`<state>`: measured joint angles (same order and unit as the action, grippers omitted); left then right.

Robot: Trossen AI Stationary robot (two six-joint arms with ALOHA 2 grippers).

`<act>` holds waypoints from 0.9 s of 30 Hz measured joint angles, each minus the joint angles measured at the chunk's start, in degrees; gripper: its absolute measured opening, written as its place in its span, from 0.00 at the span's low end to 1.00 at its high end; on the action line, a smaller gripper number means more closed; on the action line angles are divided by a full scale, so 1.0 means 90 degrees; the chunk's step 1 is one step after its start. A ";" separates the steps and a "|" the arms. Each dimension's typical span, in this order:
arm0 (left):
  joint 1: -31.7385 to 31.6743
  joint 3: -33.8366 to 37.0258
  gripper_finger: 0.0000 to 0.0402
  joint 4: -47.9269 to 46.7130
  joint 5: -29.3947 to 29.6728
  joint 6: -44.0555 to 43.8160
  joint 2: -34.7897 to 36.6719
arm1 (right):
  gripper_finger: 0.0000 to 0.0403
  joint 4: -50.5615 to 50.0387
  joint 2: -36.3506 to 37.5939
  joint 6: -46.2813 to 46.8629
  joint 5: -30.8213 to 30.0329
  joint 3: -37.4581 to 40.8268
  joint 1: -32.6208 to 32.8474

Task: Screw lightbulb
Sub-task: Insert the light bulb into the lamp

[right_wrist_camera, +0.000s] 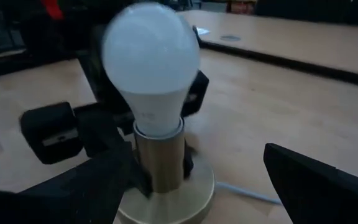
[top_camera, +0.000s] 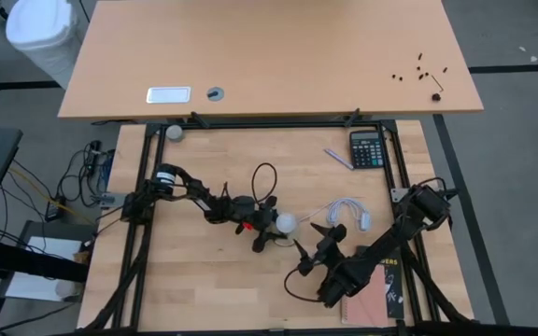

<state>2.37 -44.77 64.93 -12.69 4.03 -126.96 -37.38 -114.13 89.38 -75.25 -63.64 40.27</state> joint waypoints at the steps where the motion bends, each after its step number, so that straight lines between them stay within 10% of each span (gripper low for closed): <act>1: 0.0002 0.0000 0.49 -0.0005 0.0000 0.0002 0.0000 | 0.93 0.0150 0.0000 0.0000 0.0051 0.0069 -0.0032; 16: 0.0046 -0.0002 0.49 -0.0044 -0.0104 0.0107 0.0002 | 0.93 0.3360 0.0000 -0.4840 0.0923 0.0132 -0.0914; 27: 0.0046 -0.0002 0.49 -0.0049 -0.0170 0.0081 0.0002 | 0.93 0.3674 0.0330 -0.5391 0.1752 0.0842 -0.0893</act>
<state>2.79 -44.80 64.49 -14.22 4.76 -126.93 -4.32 -111.16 40.86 -59.48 -56.07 32.23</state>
